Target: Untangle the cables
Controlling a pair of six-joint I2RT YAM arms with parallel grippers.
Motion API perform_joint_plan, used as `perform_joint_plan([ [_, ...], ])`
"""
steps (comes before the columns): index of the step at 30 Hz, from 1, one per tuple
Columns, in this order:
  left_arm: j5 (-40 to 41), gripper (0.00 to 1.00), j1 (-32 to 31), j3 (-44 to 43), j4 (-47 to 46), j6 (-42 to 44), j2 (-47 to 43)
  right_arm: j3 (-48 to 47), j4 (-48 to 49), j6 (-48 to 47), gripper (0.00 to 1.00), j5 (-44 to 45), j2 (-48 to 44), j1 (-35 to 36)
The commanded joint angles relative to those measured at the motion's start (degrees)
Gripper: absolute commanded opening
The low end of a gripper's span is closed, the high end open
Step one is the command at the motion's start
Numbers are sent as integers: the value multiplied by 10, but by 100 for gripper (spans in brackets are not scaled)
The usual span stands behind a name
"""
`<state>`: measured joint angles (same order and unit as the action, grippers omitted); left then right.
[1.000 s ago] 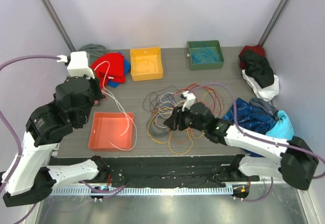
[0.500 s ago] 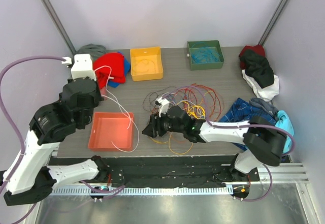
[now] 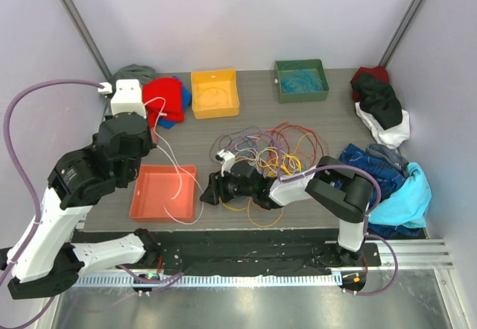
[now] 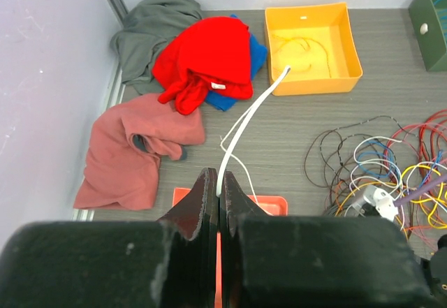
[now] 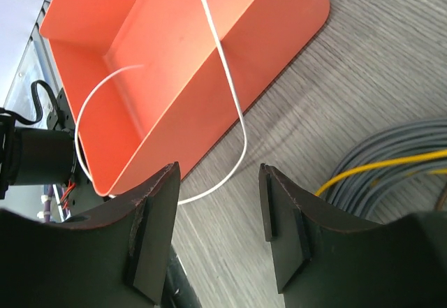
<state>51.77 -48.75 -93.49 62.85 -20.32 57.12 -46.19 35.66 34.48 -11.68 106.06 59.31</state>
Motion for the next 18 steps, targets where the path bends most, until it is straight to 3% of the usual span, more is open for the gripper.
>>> perform_joint_plan([
  [1, -10, 0, 0, 0, -2, -5, -3, -26, 73, 2, 57, 16, 14, 3],
  [12, -22, 0, -1, 19, 2, -15, -3, -48, 136, 18, 55, 60, 93, 4],
  [15, -25, 0, -1, 23, 4, -18, -3, -47, 155, 22, 44, 65, 106, 3],
  [18, -23, 0, -1, 24, 11, -24, -5, -35, 159, 29, 21, 73, 81, 3],
])
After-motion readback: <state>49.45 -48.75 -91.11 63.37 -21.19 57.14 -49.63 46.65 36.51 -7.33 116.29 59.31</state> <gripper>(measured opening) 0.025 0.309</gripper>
